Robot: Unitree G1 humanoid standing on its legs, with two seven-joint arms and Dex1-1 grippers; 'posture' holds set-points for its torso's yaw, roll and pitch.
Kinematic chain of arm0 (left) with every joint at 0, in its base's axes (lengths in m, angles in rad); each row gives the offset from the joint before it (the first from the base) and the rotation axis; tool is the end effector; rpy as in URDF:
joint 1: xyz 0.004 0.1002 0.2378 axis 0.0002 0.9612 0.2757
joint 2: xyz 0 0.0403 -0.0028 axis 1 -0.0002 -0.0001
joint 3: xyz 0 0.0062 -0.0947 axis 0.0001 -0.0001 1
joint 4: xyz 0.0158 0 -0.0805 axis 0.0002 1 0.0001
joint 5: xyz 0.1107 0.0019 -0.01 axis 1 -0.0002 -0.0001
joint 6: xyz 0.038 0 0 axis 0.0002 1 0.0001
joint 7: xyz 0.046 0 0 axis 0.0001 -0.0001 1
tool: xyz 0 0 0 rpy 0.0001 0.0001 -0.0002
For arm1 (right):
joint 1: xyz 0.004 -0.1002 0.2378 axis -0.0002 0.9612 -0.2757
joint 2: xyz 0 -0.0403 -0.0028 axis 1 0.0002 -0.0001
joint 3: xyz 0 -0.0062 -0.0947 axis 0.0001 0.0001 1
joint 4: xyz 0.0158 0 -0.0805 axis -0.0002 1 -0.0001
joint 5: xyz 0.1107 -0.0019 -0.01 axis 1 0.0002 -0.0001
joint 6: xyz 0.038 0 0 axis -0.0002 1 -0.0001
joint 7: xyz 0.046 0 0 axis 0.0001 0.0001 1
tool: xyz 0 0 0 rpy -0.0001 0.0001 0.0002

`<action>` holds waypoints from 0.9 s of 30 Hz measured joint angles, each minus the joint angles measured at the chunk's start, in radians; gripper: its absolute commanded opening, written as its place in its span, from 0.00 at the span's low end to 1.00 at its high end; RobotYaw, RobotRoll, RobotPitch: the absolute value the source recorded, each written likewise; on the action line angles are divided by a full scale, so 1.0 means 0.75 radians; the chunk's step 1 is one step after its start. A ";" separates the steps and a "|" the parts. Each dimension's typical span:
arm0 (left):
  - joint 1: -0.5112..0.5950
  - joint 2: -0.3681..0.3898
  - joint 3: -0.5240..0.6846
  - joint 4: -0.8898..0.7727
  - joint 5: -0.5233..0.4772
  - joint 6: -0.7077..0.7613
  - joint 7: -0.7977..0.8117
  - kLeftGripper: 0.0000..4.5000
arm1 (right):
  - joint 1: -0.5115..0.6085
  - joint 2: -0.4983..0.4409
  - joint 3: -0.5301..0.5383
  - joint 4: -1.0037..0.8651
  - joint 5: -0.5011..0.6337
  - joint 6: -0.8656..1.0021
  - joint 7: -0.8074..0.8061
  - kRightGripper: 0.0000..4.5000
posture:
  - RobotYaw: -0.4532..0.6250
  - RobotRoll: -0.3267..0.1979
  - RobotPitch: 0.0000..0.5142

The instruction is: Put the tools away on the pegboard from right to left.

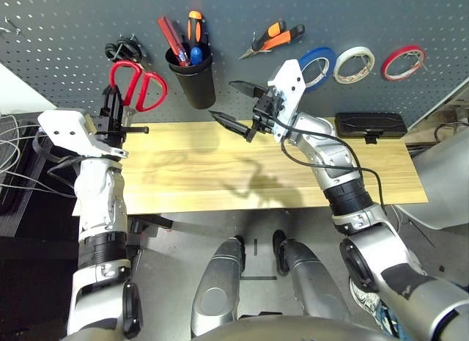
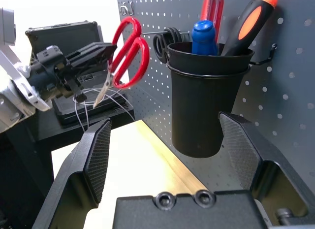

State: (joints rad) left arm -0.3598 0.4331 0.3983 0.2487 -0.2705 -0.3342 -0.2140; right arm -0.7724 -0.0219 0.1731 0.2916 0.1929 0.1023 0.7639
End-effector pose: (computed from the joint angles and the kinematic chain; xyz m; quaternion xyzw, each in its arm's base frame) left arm 0.2530 0.2924 0.1509 0.0775 -0.2777 0.0770 0.9544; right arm 0.3140 -0.0623 0.1868 -0.0444 -0.1518 0.5405 0.8263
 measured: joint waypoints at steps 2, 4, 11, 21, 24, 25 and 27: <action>-0.011 0.004 0.000 0.000 0.000 -0.001 0.001 0.00 | 0.000 0.000 0.000 0.000 0.000 0.000 0.000 1.00 | 0.56 0.62 0.44; -0.021 0.013 0.000 0.002 0.000 -0.002 0.002 0.00 | -0.001 0.001 0.000 0.000 0.000 0.000 -0.001 1.00 | 0.56 0.62 0.44; -0.109 0.061 0.002 0.110 0.038 -0.005 0.024 0.00 | -0.027 0.007 -0.005 0.000 0.000 -0.001 -0.020 1.00 | 0.56 0.62 0.44; -0.250 0.110 -0.036 0.396 0.111 0.012 0.023 0.00 | -0.027 0.008 -0.006 0.000 0.000 -0.001 -0.043 1.00 | 0.54 0.62 0.43; -0.315 0.123 -0.051 0.481 0.121 0.011 0.014 0.00 | -0.027 0.010 -0.008 0.000 0.000 -0.001 -0.053 1.00 | 0.54 0.62 0.43; -0.348 0.133 -0.062 0.527 0.132 0.012 0.015 0.00 | -0.027 0.009 -0.009 0.000 0.000 -0.001 -0.058 1.00 | 0.54 0.62 0.43; -0.394 0.141 -0.071 0.591 0.149 0.012 0.017 0.00 | -0.027 0.008 -0.009 0.001 0.000 -0.001 -0.064 1.00 | 0.54 0.62 0.42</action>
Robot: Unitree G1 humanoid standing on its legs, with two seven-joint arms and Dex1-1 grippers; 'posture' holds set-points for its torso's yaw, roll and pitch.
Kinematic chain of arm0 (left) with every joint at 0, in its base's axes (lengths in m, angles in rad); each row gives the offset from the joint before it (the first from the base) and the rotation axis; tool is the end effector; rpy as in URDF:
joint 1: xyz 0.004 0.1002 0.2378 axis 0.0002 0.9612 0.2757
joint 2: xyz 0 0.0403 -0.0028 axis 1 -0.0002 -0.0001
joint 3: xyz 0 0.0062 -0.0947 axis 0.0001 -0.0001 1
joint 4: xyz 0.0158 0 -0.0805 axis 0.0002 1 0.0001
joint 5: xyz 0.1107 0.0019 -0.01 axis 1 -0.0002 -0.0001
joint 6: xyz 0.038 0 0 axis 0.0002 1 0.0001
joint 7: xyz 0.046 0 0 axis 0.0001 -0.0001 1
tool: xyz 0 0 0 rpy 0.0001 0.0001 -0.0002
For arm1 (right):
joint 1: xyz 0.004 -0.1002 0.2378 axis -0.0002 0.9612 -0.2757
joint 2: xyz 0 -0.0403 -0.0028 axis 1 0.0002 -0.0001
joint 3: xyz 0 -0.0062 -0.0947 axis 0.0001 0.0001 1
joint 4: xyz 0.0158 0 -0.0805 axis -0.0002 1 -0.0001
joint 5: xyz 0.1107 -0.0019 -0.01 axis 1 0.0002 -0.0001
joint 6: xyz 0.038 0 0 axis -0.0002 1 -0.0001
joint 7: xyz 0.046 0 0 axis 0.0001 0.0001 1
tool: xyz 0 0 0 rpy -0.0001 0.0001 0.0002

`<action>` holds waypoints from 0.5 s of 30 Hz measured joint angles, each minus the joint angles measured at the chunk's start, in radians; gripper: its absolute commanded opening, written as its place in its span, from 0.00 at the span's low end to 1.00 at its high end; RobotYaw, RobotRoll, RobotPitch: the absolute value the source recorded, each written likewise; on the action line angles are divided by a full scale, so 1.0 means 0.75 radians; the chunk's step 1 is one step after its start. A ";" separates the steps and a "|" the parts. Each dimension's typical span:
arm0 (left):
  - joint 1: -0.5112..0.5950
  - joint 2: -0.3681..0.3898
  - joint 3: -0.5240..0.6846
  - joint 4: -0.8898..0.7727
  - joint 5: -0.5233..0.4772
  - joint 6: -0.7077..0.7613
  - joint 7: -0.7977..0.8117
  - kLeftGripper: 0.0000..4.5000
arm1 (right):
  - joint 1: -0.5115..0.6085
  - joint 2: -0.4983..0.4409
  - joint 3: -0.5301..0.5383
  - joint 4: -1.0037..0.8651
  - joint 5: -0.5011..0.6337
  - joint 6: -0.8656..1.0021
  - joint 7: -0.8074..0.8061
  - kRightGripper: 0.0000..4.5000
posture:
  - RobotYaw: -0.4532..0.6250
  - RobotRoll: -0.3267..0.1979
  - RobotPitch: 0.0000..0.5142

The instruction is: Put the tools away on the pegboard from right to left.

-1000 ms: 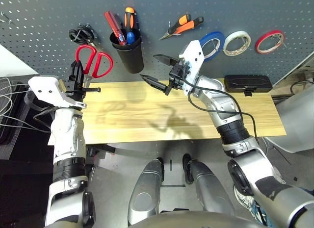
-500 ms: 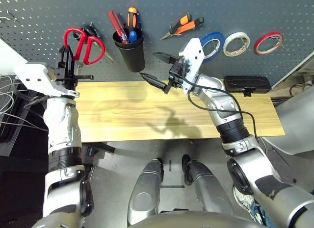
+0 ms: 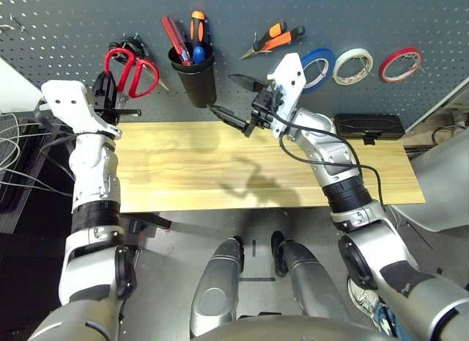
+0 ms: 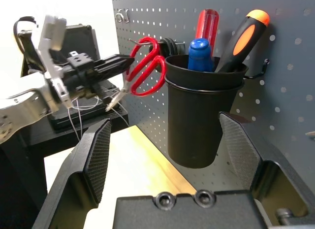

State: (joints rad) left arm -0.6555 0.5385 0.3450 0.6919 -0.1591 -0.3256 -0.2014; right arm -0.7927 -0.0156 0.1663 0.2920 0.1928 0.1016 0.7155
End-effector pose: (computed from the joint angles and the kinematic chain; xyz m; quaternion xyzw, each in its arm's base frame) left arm 0.2988 0.3064 0.1636 0.1053 -0.1984 0.0982 0.9695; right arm 0.3147 -0.0604 0.1930 -0.0412 -0.1629 0.5213 0.8367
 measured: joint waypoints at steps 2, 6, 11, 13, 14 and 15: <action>-0.061 0.014 -0.022 0.105 0.022 0.002 0.008 0.00 | 0.000 -0.001 -0.003 0.006 0.000 0.000 -0.012 1.00 | 0.54 0.62 0.42; -0.084 0.045 -0.080 0.231 0.106 -0.027 0.037 0.25 | 0.003 -0.007 -0.033 0.049 -0.001 -0.002 -0.061 1.00 | 0.53 0.62 0.42; 0.018 -0.015 -0.122 0.274 0.119 -0.038 0.037 0.62 | 0.031 -0.026 -0.064 0.103 -0.005 -0.029 -0.103 1.00 | 0.53 0.62 0.43; 0.058 -0.026 -0.128 0.268 0.118 -0.031 0.028 0.76 | 0.057 -0.035 -0.069 0.133 -0.009 -0.040 -0.114 1.00 | 0.53 0.62 0.44; 0.077 -0.033 -0.131 0.262 0.117 -0.016 0.019 0.83 | 0.074 -0.038 -0.073 0.154 -0.010 -0.047 -0.120 1.00 | 0.53 0.62 0.44; 0.101 -0.040 -0.138 0.258 0.117 0.000 0.011 0.91 | 0.091 -0.042 -0.077 0.182 -0.015 -0.052 -0.128 1.00 | 0.54 0.62 0.44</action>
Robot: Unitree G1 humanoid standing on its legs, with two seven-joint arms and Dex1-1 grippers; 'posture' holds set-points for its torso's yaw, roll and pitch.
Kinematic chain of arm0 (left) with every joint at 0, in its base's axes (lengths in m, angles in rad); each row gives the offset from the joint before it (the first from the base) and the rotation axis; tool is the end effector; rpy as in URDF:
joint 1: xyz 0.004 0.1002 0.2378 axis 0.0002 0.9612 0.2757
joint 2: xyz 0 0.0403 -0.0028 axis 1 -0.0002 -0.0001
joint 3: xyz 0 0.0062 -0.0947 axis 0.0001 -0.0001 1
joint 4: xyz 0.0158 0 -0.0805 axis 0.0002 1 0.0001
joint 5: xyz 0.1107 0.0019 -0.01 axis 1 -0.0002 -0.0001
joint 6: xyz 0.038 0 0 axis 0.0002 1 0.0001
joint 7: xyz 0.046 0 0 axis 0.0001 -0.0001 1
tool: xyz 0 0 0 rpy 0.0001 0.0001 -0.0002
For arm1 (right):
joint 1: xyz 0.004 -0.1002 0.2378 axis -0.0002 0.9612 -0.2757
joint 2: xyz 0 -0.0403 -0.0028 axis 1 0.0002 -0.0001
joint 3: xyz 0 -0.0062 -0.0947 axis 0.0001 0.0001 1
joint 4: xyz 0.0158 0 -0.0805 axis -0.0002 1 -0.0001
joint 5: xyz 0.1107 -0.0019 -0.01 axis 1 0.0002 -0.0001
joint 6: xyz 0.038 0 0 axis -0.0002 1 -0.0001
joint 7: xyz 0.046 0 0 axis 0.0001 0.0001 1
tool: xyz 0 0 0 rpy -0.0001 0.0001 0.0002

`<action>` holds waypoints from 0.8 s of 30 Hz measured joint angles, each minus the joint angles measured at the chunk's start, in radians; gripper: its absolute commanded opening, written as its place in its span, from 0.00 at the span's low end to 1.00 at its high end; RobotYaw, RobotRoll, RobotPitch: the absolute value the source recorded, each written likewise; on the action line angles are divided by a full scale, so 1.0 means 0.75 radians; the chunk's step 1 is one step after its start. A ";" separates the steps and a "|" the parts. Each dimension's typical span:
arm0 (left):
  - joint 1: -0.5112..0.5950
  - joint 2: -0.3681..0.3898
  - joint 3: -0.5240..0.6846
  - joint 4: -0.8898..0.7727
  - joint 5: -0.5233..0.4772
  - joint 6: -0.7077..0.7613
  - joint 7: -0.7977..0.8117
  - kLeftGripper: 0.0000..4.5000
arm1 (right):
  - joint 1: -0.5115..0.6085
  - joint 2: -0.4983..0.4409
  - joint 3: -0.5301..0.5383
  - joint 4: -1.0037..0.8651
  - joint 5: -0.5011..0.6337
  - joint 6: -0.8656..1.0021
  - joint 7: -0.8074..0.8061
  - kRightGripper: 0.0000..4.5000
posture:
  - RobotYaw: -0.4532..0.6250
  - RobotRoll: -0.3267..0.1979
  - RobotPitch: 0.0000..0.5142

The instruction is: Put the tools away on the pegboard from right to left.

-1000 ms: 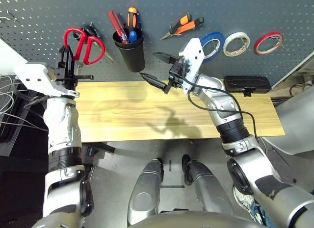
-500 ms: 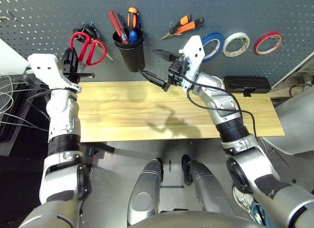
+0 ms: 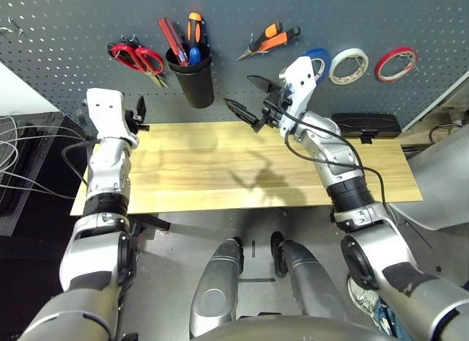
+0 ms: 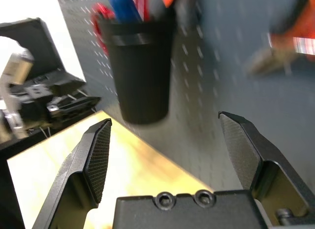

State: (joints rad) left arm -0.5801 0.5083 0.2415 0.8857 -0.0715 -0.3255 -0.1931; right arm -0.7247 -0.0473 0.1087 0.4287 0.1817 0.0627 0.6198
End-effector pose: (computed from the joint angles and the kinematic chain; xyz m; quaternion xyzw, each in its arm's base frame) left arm 0.2917 0.2993 0.0969 0.1388 -0.0399 0.0717 0.9869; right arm 0.3236 -0.0875 0.1513 -0.0139 -0.0930 0.4347 0.8957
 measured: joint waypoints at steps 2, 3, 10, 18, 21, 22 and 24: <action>0.053 -0.015 -0.015 -0.023 0.000 0.020 -0.011 0.99 | 0.025 -0.005 -0.011 0.049 -0.003 -0.003 -0.020 1.00 | 0.54 0.62 0.45; 0.075 -0.024 -0.022 -0.034 0.000 0.029 -0.015 0.99 | 0.036 -0.009 -0.016 0.072 -0.005 -0.006 -0.032 1.00 | 0.54 0.62 0.45; 0.186 -0.089 -0.069 -0.085 0.008 0.079 -0.020 0.99 | 0.080 -0.054 -0.070 0.345 -0.061 -0.101 -0.163 1.00 | 0.55 0.62 0.46; 0.195 -0.149 -0.118 -0.110 0.042 0.079 -0.019 0.99 | 0.078 -0.120 -0.197 0.543 -0.081 -0.219 -0.349 1.00 | 0.51 0.62 0.44; 0.186 -0.162 -0.126 -0.106 0.046 0.074 -0.019 0.99 | 0.069 -0.153 -0.250 0.582 -0.081 -0.245 -0.423 1.00 | 0.49 0.62 0.46; 0.180 -0.165 -0.130 -0.105 0.048 0.074 -0.020 0.99 | 0.058 -0.164 -0.271 0.598 -0.080 -0.246 -0.442 1.00 | 0.49 0.62 0.45; 0.171 -0.173 -0.134 -0.105 0.051 0.072 -0.021 0.99 | 0.043 -0.180 -0.294 0.611 -0.077 -0.252 -0.463 1.00 | 0.48 0.62 0.46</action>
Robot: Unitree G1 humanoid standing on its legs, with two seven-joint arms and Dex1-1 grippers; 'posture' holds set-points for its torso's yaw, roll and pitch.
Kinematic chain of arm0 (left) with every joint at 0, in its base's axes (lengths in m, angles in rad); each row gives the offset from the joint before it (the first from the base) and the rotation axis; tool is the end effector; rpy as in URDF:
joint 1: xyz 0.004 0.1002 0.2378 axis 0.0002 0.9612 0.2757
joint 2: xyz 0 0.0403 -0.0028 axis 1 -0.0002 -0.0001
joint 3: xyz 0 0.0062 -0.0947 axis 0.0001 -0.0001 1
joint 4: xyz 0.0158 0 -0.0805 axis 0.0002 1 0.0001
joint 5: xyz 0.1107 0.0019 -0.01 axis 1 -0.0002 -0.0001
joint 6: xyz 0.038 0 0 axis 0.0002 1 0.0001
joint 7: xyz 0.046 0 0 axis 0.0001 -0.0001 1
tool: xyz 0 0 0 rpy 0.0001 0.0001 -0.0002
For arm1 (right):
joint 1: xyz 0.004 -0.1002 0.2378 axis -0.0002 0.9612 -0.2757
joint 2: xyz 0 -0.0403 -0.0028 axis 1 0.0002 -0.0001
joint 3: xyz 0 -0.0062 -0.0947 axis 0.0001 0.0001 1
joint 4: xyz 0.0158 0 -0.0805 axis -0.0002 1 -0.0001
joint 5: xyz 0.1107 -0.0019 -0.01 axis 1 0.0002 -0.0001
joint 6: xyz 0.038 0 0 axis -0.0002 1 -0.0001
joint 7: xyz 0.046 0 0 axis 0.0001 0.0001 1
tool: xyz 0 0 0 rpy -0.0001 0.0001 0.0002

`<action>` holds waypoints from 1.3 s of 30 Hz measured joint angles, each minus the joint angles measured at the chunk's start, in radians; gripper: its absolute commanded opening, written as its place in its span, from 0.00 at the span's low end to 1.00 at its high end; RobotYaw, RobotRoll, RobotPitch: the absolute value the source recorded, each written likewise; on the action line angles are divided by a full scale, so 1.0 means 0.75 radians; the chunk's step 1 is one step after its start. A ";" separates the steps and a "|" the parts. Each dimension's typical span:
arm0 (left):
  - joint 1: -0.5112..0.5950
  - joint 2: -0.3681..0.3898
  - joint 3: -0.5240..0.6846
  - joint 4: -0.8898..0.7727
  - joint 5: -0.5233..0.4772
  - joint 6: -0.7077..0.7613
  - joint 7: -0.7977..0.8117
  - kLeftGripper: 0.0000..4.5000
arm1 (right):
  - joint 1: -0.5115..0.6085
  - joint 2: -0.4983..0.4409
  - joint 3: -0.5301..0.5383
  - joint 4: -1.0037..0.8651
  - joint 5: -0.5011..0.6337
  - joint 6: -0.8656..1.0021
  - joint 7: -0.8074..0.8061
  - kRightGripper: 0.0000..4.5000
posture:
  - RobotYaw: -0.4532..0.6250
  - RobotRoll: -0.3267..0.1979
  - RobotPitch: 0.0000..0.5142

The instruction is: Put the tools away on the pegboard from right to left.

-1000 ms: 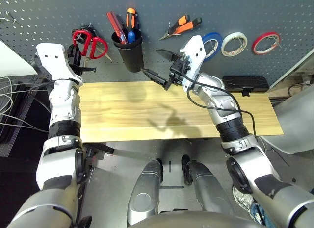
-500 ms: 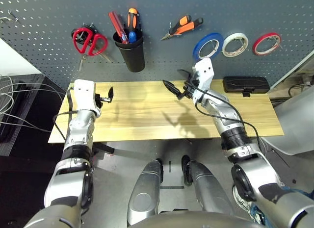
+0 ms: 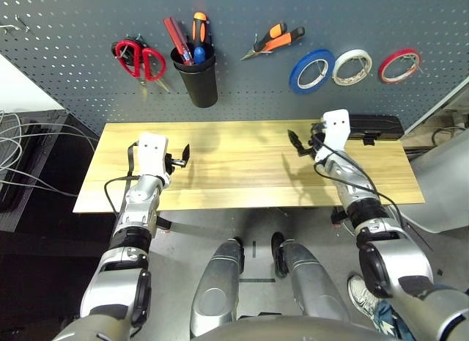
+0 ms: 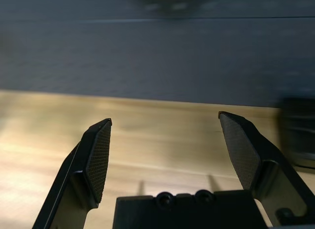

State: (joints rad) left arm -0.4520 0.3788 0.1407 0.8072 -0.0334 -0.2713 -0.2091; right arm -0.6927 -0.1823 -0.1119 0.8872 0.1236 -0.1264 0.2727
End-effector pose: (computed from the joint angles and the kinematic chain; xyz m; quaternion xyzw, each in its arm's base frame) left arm 0.2790 0.2569 0.0489 0.1300 0.0377 -0.0089 0.9908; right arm 0.3263 -0.1781 0.0746 -0.0006 0.0339 0.1116 0.9932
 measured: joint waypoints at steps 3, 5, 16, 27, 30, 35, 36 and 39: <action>-0.024 -0.014 -0.009 0.001 0.003 -0.003 -0.003 0.99 | -0.019 -0.039 -0.039 0.022 0.004 -0.017 -0.022 1.00 | 0.47 0.62 0.48; -0.037 -0.018 -0.010 0.006 0.005 -0.003 -0.003 0.99 | -0.021 -0.061 -0.056 0.038 0.005 -0.019 -0.026 1.00 | 0.46 0.62 0.48; -0.083 -0.078 -0.051 0.067 0.039 -0.008 0.023 0.99 | -0.048 -0.179 -0.104 0.146 0.008 -0.033 -0.018 1.00 | 0.42 0.62 0.49; -0.141 -0.091 -0.057 0.086 0.055 -0.036 0.070 0.99 | -0.123 -0.232 -0.133 0.264 0.018 -0.075 0.010 1.00 | 0.43 0.62 0.44; -0.145 -0.089 -0.056 0.086 0.055 -0.039 0.078 0.99 | -0.148 -0.229 -0.133 0.285 0.018 -0.090 0.027 1.00 | 0.44 0.62 0.44; -0.145 -0.075 -0.049 0.086 0.052 -0.040 0.083 0.99 | -0.160 -0.217 -0.133 0.303 0.016 -0.100 0.043 1.00 | 0.45 0.62 0.43; -0.145 -0.073 -0.048 0.086 0.051 -0.040 0.084 0.99 | -0.160 -0.215 -0.133 0.306 0.016 -0.101 0.045 1.00 | 0.45 0.62 0.43; -0.143 -0.067 -0.048 0.086 0.051 -0.041 0.086 0.99 | -0.166 -0.214 -0.133 0.314 0.013 -0.102 0.046 1.00 | 0.45 0.62 0.43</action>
State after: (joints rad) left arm -0.5592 0.3289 0.1049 0.8717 0.0046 -0.3022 -0.1446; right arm -0.8169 -0.3429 -0.2113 1.1230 0.1336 -0.2030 0.3075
